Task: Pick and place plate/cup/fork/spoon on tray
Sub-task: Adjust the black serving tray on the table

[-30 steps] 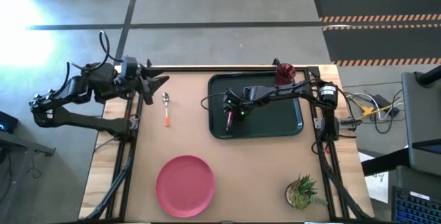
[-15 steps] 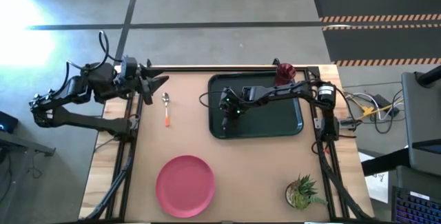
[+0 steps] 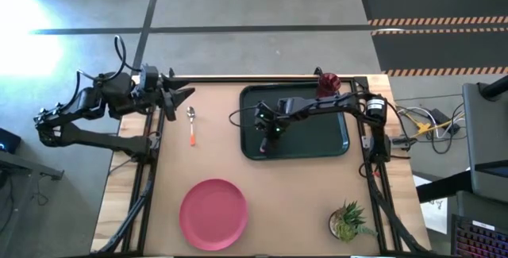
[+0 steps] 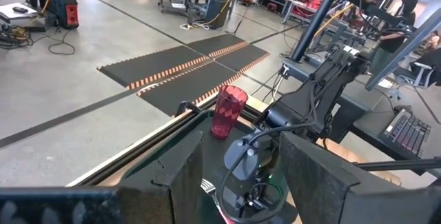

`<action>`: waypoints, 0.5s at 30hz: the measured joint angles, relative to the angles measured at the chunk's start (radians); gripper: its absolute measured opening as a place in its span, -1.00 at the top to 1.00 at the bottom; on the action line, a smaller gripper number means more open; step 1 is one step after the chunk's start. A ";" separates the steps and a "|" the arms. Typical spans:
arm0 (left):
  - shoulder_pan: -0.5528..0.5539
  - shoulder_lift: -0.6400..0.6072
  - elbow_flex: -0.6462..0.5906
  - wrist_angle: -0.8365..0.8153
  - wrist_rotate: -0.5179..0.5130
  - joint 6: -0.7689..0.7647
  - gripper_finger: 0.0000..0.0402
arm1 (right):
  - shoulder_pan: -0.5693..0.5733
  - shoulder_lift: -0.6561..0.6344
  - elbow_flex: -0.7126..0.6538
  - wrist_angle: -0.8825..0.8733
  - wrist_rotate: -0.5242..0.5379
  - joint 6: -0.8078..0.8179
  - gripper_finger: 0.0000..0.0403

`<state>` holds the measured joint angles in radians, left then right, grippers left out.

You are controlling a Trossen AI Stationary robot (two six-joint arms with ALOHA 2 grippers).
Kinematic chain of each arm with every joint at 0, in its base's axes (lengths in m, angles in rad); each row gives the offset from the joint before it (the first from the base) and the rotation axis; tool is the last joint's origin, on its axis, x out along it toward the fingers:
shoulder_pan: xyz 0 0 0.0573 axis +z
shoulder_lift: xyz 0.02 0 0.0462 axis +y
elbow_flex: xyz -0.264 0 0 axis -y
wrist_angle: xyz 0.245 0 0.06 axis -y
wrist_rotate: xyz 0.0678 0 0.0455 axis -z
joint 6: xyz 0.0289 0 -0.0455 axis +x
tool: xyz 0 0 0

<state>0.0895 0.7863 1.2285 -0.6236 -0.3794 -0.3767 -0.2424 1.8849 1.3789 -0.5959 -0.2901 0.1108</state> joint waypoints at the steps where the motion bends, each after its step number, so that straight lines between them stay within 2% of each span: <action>1: 0.000 0.001 0.000 0.000 0.000 0.000 0.14 | 0.000 -0.002 0.006 -0.001 0.002 -0.003 0.96; 5: 0.000 0.006 0.000 0.000 0.000 0.000 0.14 | 0.000 -0.013 0.022 -0.043 0.009 -0.009 0.96; 7: 0.000 0.007 0.000 0.000 0.000 0.000 0.14 | 0.007 -0.029 0.040 -0.087 0.053 -0.023 0.96; 10: 0.000 0.011 0.000 0.001 0.000 0.000 0.14 | 0.015 -0.068 0.075 -0.197 0.110 -0.038 0.96; 15: -0.001 0.012 0.000 0.001 0.001 0.000 0.14 | 0.015 -0.134 0.082 -0.375 0.112 -0.022 0.96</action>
<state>0.0887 0.7986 1.2285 -0.6224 -0.3786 -0.3771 -0.2272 1.7510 1.4613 -0.9710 -0.1776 0.0892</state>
